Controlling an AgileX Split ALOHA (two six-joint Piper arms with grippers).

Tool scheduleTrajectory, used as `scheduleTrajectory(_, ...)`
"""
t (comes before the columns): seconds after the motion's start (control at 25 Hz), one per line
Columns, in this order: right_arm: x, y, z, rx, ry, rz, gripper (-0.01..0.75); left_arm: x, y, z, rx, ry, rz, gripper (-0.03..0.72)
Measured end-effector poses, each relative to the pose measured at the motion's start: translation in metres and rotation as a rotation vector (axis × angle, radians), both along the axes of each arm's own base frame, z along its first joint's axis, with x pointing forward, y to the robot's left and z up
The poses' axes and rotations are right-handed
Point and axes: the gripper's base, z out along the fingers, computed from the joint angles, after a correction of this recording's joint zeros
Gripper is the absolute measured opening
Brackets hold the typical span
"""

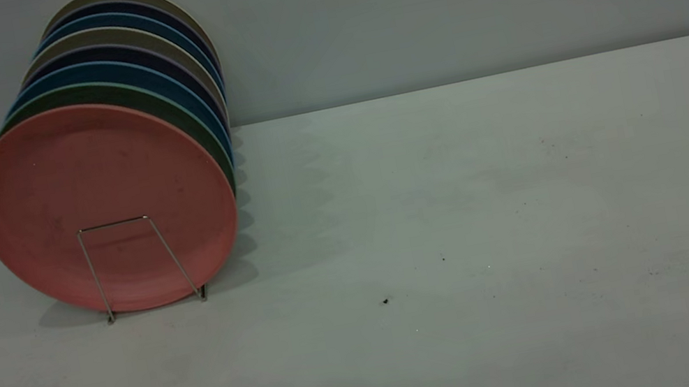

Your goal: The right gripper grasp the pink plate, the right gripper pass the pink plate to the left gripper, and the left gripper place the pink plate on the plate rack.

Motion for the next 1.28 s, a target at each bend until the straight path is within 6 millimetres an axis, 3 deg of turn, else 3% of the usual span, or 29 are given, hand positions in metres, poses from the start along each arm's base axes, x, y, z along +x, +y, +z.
scheduleTrajectory(0.36,-0.002,-0.001,0.001,0.003,-0.016,-0.012,0.390,-0.001,0.000,0.000,-0.001,-0.012,0.004,0.566)
scheduleTrajectory(0.92,-0.037,-0.008,0.004,0.031,-0.270,-0.202,0.390,-0.012,-0.001,-0.001,-0.001,-0.091,0.086,0.566)
scheduleTrajectory(1.28,-0.039,-0.008,0.003,0.032,-0.280,-0.201,0.390,-0.012,-0.001,-0.001,-0.001,-0.091,0.086,0.566)
